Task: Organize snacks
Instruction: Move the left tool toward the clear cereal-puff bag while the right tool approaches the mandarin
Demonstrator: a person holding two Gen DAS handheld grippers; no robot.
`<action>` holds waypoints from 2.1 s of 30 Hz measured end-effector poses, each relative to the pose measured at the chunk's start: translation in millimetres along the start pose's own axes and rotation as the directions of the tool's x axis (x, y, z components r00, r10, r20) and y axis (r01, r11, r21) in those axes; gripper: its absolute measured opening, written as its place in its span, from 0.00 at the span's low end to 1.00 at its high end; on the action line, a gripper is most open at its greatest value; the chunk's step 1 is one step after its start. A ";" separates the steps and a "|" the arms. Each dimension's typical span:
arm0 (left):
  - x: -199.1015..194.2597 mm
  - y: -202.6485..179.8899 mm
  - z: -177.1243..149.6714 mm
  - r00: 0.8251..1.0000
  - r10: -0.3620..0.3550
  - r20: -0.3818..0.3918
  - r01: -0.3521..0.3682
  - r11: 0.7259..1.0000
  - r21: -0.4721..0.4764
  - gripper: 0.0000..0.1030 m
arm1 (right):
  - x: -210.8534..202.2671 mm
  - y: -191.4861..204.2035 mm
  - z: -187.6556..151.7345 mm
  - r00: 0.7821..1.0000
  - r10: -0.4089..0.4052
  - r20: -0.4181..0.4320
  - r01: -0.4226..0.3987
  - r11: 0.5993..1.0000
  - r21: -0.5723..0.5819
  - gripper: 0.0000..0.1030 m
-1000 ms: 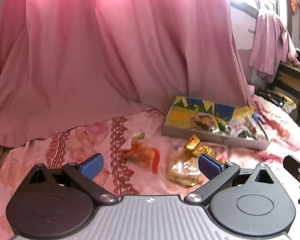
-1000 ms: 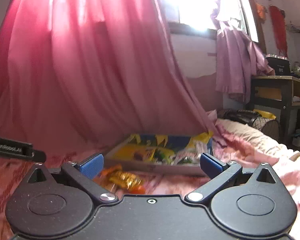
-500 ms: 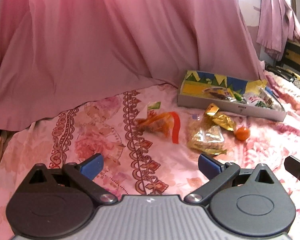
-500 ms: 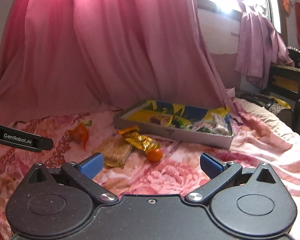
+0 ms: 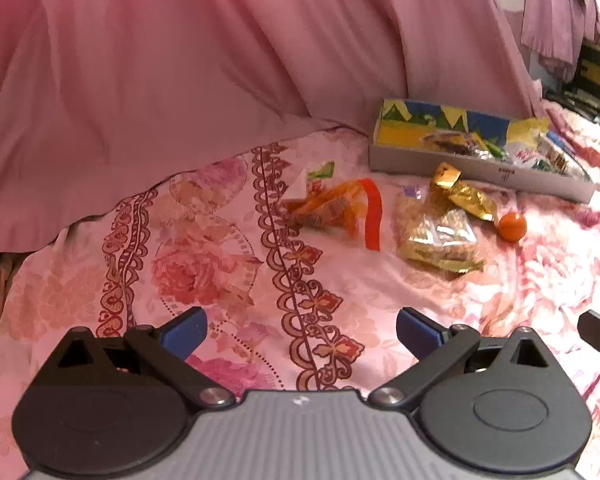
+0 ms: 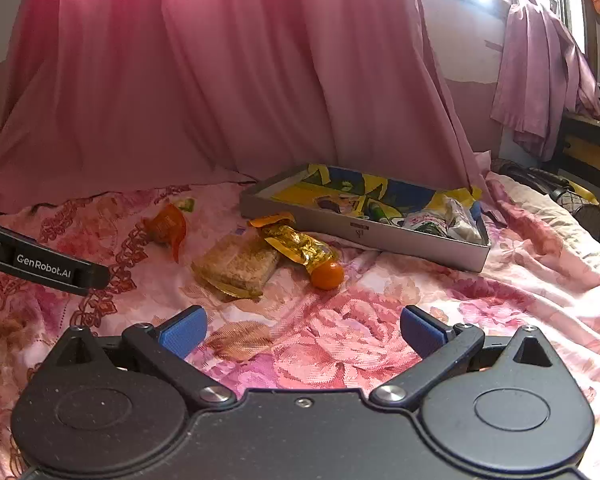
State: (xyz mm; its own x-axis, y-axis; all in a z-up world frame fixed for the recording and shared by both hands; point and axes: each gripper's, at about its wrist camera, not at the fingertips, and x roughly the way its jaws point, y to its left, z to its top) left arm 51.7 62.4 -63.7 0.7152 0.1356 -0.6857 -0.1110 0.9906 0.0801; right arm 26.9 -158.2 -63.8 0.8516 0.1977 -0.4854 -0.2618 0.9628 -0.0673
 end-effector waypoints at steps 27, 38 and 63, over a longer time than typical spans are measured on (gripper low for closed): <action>36.2 -62.2 23.6 0.996 -0.079 -0.031 0.083 0.974 0.212 1.00 | 74.9 -64.6 23.6 0.999 -0.026 0.018 0.028 0.992 -0.126 0.99; 75.6 -99.4 60.2 0.993 -0.117 0.001 0.115 0.973 0.200 1.00 | 90.6 -80.6 17.5 0.999 -0.035 -0.013 0.033 0.989 -0.146 0.98; 113.7 -115.5 79.5 0.970 -0.205 -0.128 0.231 0.942 0.245 0.99 | 133.5 -58.2 9.7 0.994 0.106 -0.038 -0.111 0.981 -0.158 0.73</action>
State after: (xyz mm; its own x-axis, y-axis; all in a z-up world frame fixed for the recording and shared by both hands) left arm 200.7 -35.0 -93.3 0.6282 -0.0737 -0.7746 0.2298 0.9687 0.0941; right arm 160.3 -186.1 -116.3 0.8012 0.2916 -0.5226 -0.4229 0.8938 -0.1496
